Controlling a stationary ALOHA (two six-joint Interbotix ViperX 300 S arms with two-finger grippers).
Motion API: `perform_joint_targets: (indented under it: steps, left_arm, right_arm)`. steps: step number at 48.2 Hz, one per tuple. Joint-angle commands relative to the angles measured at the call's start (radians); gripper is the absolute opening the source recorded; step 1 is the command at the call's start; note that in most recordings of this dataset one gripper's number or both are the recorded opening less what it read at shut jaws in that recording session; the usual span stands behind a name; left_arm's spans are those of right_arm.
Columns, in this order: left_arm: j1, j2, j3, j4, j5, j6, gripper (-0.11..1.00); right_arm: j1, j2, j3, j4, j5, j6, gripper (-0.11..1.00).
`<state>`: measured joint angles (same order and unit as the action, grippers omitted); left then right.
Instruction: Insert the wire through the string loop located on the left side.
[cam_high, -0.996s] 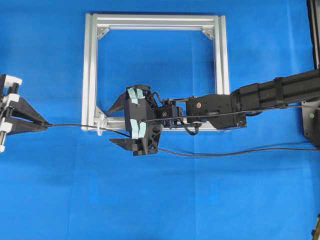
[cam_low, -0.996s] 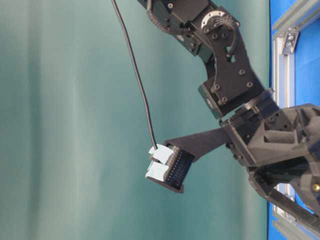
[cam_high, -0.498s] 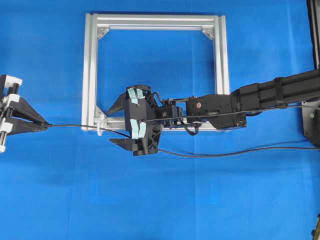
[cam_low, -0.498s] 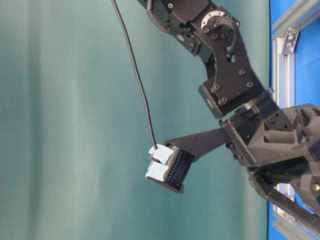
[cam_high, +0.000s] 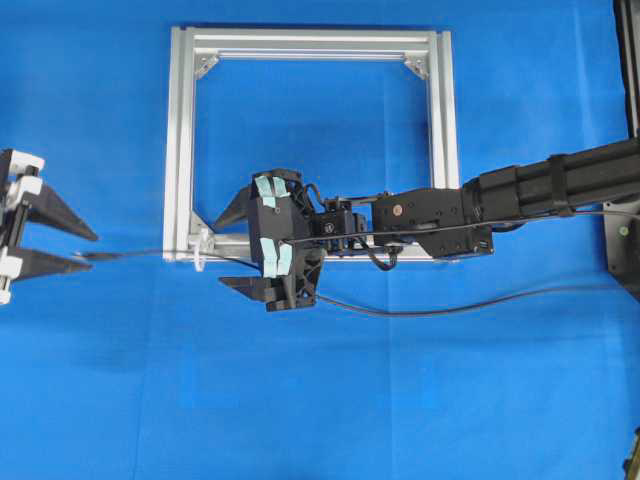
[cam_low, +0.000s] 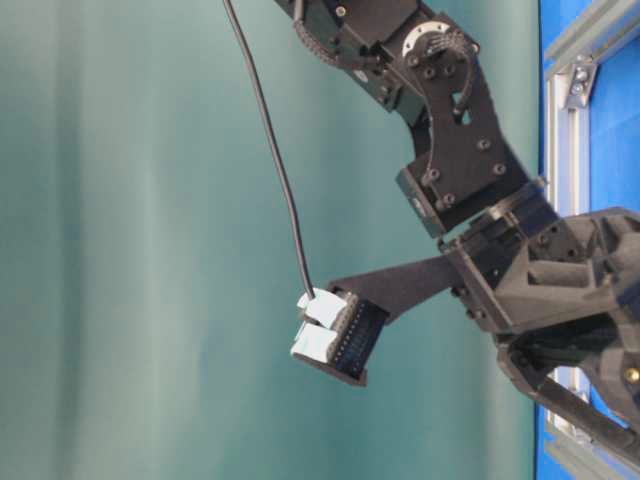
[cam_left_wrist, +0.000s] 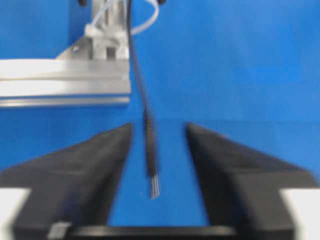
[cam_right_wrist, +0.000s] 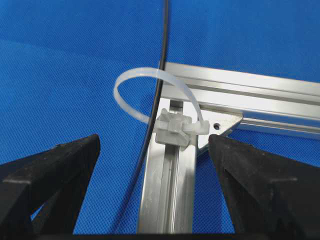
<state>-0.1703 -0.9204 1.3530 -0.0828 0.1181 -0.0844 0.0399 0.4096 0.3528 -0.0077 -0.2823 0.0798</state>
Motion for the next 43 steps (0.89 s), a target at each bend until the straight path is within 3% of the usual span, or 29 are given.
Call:
perform_joint_targets:
  steps: [1,3,5,12,28,43]
  left_arm:
    - [0.011,0.009,-0.009,0.002,-0.009,0.000,0.59]
    - [0.017,0.009,-0.009,0.002,-0.009,0.000,0.70]
    - [0.021,0.009,-0.009,0.003,-0.009,0.000,0.72]
    - [0.037,0.009,-0.009,0.003,-0.009,0.000,0.65]
    - [0.044,-0.020,-0.014,0.003,-0.026,0.002,0.64]
    - [0.044,-0.104,-0.029,0.003,-0.114,0.014,0.64]
  right_arm:
    - [0.002,-0.032,-0.009,0.002,-0.003,0.000,0.95]
    - [0.002,-0.032,-0.009,0.002,-0.005,0.000,0.95]
    - [0.002,-0.031,-0.008,0.002,-0.005,0.002,0.95]
    - [0.002,-0.031,-0.009,0.003,-0.005,0.000,0.95]
    - [0.000,-0.104,-0.008,0.002,0.029,-0.003,0.95]
    - [-0.005,-0.218,-0.008,0.002,0.100,-0.003,0.95]
